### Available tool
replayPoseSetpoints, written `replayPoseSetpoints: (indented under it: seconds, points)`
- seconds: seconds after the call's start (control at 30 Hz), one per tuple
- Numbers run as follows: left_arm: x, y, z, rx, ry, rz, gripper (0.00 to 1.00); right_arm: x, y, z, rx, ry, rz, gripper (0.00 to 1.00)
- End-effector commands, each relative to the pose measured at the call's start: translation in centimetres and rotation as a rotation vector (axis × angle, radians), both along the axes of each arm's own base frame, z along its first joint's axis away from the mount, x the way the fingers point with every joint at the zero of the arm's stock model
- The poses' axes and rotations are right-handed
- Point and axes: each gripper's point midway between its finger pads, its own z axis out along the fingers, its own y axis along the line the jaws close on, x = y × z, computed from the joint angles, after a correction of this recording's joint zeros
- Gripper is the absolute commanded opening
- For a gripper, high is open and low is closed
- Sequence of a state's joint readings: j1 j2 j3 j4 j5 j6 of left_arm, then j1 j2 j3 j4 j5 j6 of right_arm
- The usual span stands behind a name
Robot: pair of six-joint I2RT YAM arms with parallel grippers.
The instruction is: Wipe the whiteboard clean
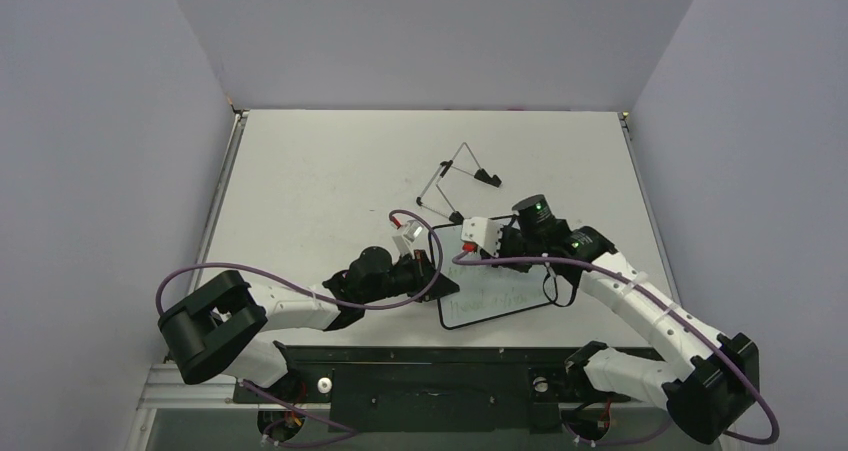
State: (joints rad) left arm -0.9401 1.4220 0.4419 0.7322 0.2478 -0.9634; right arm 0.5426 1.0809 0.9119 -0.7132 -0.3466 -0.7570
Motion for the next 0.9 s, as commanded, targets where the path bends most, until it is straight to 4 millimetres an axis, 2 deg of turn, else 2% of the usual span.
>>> replayPoseSetpoints:
  seconds: [0.0,0.13,0.37,0.43,0.5,0.6,0.63,0.7,0.77,0.87]
  points:
    - [0.2,-1.0,3.3,-0.100,-0.052,-0.027,0.00,0.8,0.0,-1.5,-0.131,-0.063,-0.003,0.00]
    - [0.1,-1.0,3.2,-0.099,-0.046,-0.031,0.00,1.4,0.4,-1.4,-0.133,-0.089,-0.034,0.00]
    - [0.0,-1.2,3.0,-0.099,-0.043,-0.046,0.00,4.2,-0.7,-0.7,-0.151,-0.185,-0.211,0.00]
    - [0.0,-1.2,3.0,-0.098,-0.043,-0.049,0.00,4.3,-0.6,-1.0,-0.150,-0.177,-0.219,0.00]
    - [0.0,-1.2,2.9,-0.097,-0.043,-0.048,0.00,3.3,-0.1,-1.5,-0.145,-0.136,-0.165,0.00]
    - [0.1,-1.1,2.8,-0.095,-0.043,-0.045,0.00,0.2,1.2,-2.4,-0.141,-0.042,0.045,0.00]
    - [0.1,-1.1,2.8,-0.094,-0.042,-0.048,0.00,-0.9,0.9,-2.7,-0.160,-0.010,0.084,0.00]
    - [0.1,-1.1,2.7,-0.093,-0.039,-0.050,0.00,-1.7,0.5,-3.0,-0.178,0.001,0.130,0.00]
    - [0.1,-1.0,2.7,-0.100,-0.040,-0.051,0.00,-1.1,-0.1,-3.1,-0.186,-0.006,0.081,0.00]
    - [0.0,-1.1,2.6,-0.107,-0.037,-0.056,0.00,1.8,-0.9,-2.1,-0.177,-0.088,-0.076,0.00]
